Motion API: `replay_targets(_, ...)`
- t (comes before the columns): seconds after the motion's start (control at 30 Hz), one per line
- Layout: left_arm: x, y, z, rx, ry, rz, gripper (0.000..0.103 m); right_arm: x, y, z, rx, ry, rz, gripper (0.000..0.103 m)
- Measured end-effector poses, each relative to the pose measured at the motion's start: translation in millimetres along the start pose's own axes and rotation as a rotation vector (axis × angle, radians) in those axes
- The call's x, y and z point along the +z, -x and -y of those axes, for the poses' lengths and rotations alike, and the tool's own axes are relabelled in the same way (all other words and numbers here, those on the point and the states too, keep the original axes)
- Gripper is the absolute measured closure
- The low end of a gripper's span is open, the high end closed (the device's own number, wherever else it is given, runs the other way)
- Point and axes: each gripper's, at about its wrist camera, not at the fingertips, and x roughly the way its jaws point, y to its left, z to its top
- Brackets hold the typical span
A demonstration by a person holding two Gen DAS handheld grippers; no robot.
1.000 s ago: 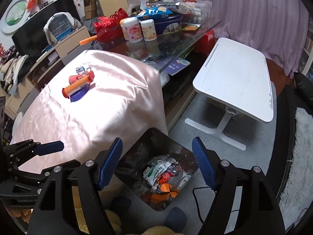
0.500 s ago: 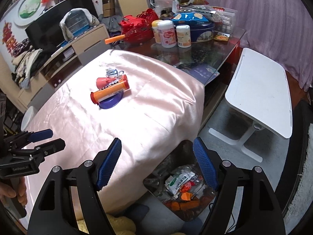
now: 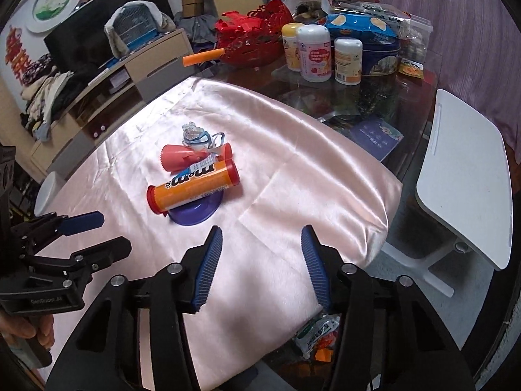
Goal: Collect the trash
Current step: 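Move both tools back over the M&M's tube and purple lid, then grasp the small blue bottle with the right gripper while the left grasps the M&M's tube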
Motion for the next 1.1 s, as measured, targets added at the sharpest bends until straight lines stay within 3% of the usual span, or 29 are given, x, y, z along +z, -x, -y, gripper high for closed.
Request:
replay_targets(0.23, 24.0, -27.1, 3.4, -0.012, -0.053, -0.010, 0.033, 27.8, -33.3, 10.9, -0.012, -0.025, -0.011, 0.060)
replay_targets(0.43, 32.4, -46.4, 1.2, -0.041, -0.064, -0.026, 0.042, 44.3, -57.1, 12.2, -0.030, -0.019, -0.019, 0.059)
replay_targets(0.57, 34.0, -53.7, 3.4, -0.064, -0.083, -0.038, 0.053, 48.6, -72.2, 8.0, -0.022, -0.004, -0.041, 0.060)
replay_targets(0.87, 20.6, -42.3, -13.3, -0.059, -0.064, -0.034, 0.064, 47.1, -80.7, -17.9, 0.022, 0.039, -0.054, 0.060)
replay_targets(1.1, 0.0, -15.1, -34.5, -0.031, -0.033, 0.022, 0.069, 43.1, -77.9, -34.1, 0.074, 0.039, -0.049, 0.060)
